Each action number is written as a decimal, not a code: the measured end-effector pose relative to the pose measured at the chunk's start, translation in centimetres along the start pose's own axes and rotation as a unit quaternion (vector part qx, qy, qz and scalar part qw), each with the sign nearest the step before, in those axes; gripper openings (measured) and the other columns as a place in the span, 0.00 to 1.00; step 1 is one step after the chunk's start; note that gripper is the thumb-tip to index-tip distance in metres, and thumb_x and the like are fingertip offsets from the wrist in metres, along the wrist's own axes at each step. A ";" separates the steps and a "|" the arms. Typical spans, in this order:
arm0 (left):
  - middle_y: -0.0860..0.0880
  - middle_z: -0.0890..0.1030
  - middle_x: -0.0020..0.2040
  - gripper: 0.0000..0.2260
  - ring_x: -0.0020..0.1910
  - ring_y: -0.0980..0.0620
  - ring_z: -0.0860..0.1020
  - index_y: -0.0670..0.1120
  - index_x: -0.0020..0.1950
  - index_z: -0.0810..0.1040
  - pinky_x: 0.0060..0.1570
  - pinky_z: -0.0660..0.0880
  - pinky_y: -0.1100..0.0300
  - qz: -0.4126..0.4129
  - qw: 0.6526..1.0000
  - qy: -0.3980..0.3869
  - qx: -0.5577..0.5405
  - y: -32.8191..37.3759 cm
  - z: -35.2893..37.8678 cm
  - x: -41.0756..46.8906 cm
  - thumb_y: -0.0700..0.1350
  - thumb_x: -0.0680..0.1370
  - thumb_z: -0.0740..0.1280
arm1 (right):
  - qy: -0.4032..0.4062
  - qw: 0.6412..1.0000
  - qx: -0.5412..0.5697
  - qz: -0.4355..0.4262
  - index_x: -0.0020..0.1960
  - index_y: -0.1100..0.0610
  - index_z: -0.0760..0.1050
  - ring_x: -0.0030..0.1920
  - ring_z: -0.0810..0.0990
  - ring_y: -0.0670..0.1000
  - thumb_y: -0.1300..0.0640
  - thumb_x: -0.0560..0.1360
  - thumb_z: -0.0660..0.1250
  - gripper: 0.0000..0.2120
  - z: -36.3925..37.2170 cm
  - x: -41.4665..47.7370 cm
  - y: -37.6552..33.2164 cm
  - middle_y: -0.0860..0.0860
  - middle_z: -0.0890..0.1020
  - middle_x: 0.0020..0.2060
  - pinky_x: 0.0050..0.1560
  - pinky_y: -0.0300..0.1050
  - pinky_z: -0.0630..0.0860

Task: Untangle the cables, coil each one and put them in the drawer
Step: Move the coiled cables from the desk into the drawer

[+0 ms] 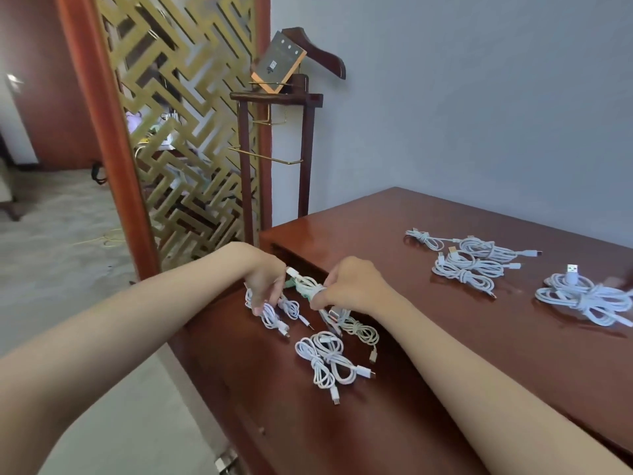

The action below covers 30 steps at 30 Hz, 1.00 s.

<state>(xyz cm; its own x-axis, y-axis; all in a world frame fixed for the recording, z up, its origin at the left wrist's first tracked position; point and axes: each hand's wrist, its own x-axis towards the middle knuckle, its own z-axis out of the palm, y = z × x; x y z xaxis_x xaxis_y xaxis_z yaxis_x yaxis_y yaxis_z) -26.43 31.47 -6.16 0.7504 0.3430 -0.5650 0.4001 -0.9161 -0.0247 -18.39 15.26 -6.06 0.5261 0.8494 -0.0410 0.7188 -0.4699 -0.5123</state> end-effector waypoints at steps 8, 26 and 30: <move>0.44 0.81 0.56 0.18 0.47 0.55 0.74 0.41 0.56 0.81 0.39 0.70 0.71 -0.021 0.999 -0.007 0.025 -0.3 3.2 -0.5 0.38 0.67 0.76 | -0.150 0.987 -0.063 -0.007 0.34 0.58 0.78 0.24 0.76 0.47 0.49 0.62 0.77 0.13 5.6 -2.0 -0.7 0.46 0.73 0.18 0.33 0.37 0.75; 0.43 0.78 0.61 0.17 0.59 0.47 0.76 0.41 0.59 0.78 0.54 0.72 0.60 -0.002 0.999 -0.012 0.044 1.2 -0.5 -0.3 0.34 0.71 0.71 | -0.038 0.996 -0.078 0.018 0.46 0.63 0.81 0.33 0.80 0.51 0.56 0.68 0.71 0.12 0.8 -0.4 1.0 0.54 0.81 0.29 0.50 0.46 0.80; 0.45 0.80 0.52 0.12 0.54 0.48 0.78 0.43 0.56 0.79 0.50 0.72 0.60 0.045 0.993 0.106 0.024 3.9 -4.1 -0.2 0.34 0.75 0.66 | 0.064 0.994 -0.069 0.050 0.45 0.67 0.79 0.43 0.82 0.58 0.63 0.70 0.62 0.09 -3.1 0.5 4.2 0.61 0.82 0.39 0.49 0.47 0.79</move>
<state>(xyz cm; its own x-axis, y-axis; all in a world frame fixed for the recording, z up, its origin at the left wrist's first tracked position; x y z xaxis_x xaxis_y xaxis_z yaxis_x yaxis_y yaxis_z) -22.83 28.71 -2.74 0.8783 0.2899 -0.3801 0.3039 -0.9524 -0.0242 -13.68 12.94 -5.54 0.6452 0.7635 0.0280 0.7108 -0.5864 -0.3886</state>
